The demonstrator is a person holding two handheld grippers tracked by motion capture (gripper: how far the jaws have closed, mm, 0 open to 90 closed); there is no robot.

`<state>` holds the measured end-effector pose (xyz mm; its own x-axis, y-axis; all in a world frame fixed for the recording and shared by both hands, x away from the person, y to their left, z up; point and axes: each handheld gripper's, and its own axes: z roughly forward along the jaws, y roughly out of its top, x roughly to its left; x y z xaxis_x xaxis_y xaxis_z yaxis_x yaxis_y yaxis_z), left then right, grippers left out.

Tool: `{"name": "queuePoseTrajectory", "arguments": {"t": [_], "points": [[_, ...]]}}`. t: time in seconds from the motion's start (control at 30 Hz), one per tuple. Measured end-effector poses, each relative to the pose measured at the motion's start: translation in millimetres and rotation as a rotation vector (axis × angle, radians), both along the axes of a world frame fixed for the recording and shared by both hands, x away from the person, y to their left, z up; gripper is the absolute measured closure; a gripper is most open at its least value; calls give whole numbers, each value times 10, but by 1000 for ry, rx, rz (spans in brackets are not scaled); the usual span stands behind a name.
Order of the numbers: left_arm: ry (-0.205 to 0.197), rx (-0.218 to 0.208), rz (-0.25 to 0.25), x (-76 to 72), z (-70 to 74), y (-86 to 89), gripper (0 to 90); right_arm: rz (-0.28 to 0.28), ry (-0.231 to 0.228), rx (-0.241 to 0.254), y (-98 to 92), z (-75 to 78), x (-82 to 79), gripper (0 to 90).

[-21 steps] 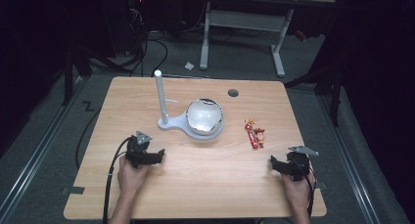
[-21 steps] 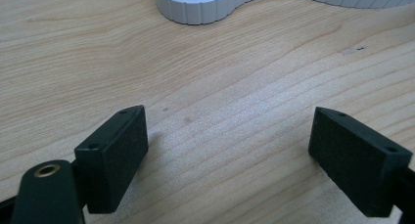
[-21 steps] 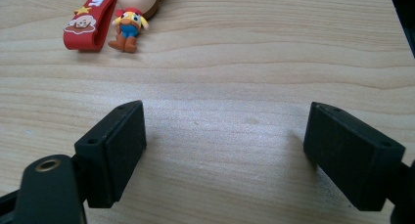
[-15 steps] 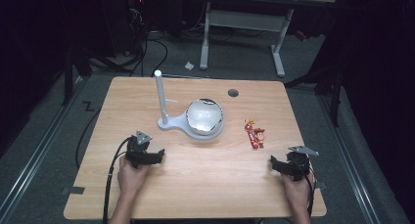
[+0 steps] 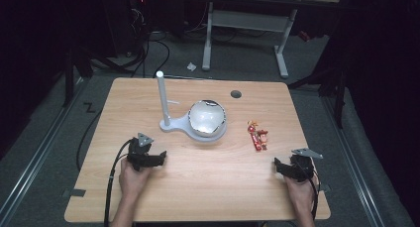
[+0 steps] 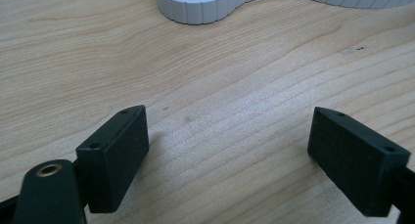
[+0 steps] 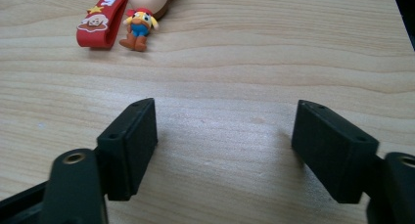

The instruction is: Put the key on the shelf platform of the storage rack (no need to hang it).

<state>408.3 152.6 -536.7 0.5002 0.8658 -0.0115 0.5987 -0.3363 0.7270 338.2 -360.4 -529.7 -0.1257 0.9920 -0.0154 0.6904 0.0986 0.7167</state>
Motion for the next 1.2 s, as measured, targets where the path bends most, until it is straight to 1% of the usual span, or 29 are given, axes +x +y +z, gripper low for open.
{"name": "queuePoseTrajectory", "arguments": {"t": [0.13,0.17,0.2,0.27,0.37,0.4,0.47,0.5,0.57,0.67,0.73,0.8,0.87,0.93,1.03,1.2], "points": [[0,0,0,-1,0,0,158,9,-4,0,6,5,-10,316],[0,0,0,-1,0,0,158,9,-4,0,6,5,-10,316],[0,0,1,-2,0,1,158,4,-4,1,-3,9,-15,335],[-1,0,2,-3,0,1,159,10,0,20,-12,25,-16,344],[-1,0,1,-4,0,2,160,16,-7,26,6,57,-41,352],[-1,0,1,-4,0,2,160,22,-15,20,14,69,-50,356],[-1,-1,2,-4,0,2,160,21,-23,29,37,102,-73,361],[-1,-1,2,-4,0,2,160,30,-31,28,43,117,-79,363],[-1,-1,2,-4,0,2,160,38,-35,28,80,140,-88,368],[-1,0,1,-4,0,2,160,70,-31,17,135,156,-82,369],[-1,0,1,-4,0,2,160,80,-32,19,168,173,-75,369],[-1,0,2,-4,0,2,160,92,-34,40,191,199,-54,365],[-1,0,2,-4,0,2,160,107,-44,35,221,235,-28,364],[-1,0,2,-4,0,2,160,114,-39,45,258,270,4,358],[-1,0,1,-4,0,2,160,131,-45,54,306,311,76,346],[-1,1,1,-4,0,2,160,153,-28,66,386,344,230,325]]}}
